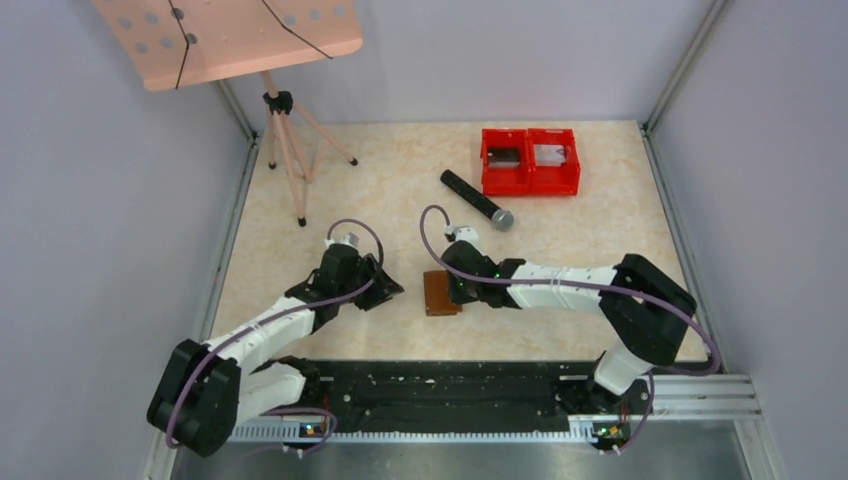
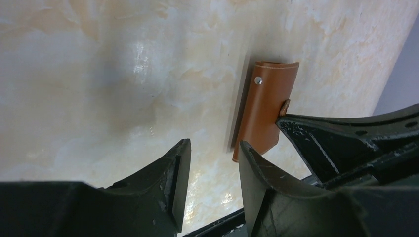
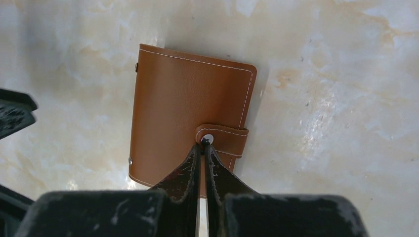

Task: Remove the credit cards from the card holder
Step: Open the card holder at the center of the board.

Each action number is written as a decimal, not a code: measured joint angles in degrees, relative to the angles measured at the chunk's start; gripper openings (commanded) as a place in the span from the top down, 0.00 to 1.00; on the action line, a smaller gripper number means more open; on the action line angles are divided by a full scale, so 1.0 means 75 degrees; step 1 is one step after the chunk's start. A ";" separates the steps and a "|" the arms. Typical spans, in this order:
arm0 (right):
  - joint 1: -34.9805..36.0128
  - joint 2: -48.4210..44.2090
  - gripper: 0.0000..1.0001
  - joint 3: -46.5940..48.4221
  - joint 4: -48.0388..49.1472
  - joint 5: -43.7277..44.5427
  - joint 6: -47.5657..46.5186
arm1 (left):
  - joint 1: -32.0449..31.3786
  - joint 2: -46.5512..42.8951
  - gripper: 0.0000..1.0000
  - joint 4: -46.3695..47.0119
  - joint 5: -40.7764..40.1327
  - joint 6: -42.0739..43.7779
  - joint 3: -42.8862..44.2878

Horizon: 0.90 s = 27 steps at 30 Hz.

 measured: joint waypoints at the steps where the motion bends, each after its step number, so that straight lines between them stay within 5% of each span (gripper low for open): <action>1: 0.0000 -0.0099 1.00 -0.0149 0.0122 -0.0099 -0.0064 | 0.0000 0.0204 0.53 0.0125 0.0119 -0.0006 0.0000; 16: 0.0003 -0.1070 1.00 -0.1434 0.1207 -0.1236 -0.0423 | -0.0341 0.2684 0.59 0.2824 0.2025 -0.0315 0.0006; 27: 0.0000 -0.1711 1.00 -0.1737 0.1381 -0.1224 -0.0216 | -0.0554 0.3547 0.65 0.3363 0.2384 -0.0425 0.0143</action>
